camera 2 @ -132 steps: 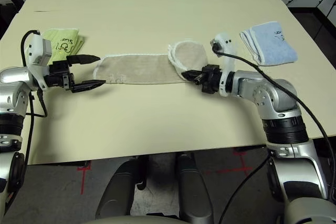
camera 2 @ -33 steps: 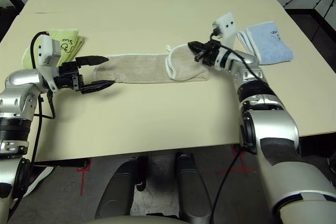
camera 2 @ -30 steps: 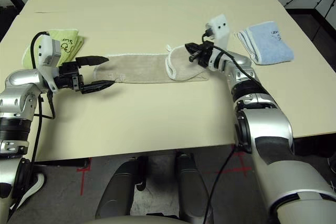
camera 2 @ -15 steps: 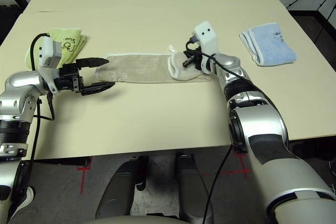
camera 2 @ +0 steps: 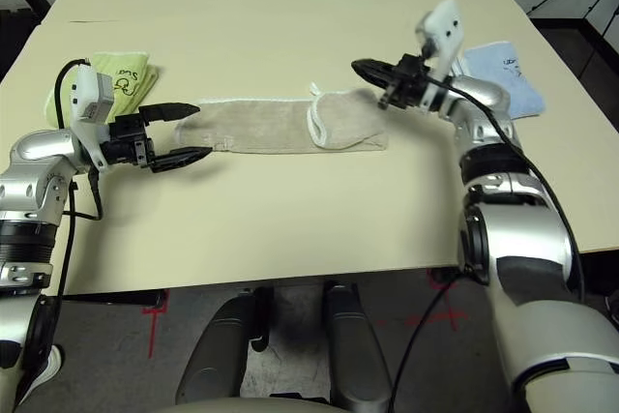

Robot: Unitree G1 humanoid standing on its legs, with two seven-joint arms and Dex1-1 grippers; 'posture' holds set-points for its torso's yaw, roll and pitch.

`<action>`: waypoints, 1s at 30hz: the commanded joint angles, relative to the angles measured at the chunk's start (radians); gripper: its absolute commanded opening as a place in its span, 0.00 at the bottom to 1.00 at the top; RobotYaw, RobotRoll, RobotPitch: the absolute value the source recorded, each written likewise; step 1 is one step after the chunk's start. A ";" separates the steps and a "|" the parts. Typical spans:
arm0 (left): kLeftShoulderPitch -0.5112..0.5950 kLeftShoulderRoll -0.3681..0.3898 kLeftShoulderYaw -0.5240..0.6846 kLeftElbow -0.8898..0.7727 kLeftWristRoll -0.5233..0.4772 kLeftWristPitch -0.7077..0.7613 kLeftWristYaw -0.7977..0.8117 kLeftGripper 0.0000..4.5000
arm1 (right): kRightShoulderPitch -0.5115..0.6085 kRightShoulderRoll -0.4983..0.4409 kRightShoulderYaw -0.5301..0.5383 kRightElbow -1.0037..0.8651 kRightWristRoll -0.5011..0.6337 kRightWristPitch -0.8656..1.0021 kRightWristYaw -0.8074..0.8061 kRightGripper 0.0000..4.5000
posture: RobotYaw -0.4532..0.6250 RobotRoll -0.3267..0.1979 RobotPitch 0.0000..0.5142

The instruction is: Fold the towel and set it aside.

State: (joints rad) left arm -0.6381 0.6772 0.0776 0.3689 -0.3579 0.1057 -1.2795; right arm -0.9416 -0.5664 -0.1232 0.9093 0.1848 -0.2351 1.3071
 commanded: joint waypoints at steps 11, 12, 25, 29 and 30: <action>-0.022 0.003 -0.011 0.041 0.009 -0.033 -0.025 1.00 | 0.151 -0.117 0.031 -0.172 0.065 0.074 0.245 0.48 | 0.43 0.62 0.38; -0.023 0.003 -0.011 0.042 0.009 -0.033 -0.026 1.00 | 0.150 -0.117 0.032 -0.173 0.067 0.083 0.252 0.55 | 0.43 0.62 0.38; -0.046 0.037 0.104 -0.018 -0.097 0.403 0.206 1.00 | 0.118 -0.092 0.068 -0.159 0.050 0.057 0.249 0.98 | 0.45 0.62 0.39; -0.079 0.077 0.151 -0.055 -0.173 0.756 0.324 1.00 | 0.116 -0.085 0.078 -0.165 0.052 0.060 0.243 0.98 | 0.46 0.62 0.39; -0.088 0.093 0.164 -0.062 -0.203 0.868 0.345 1.00 | 0.116 -0.084 0.080 -0.166 0.053 0.061 0.241 0.98 | 0.46 0.62 0.39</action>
State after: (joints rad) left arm -0.7189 0.7470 0.2208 0.3292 -0.5143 0.8085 -0.9755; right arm -0.8188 -0.6474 -0.0511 0.7507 0.2410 -0.1762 1.5499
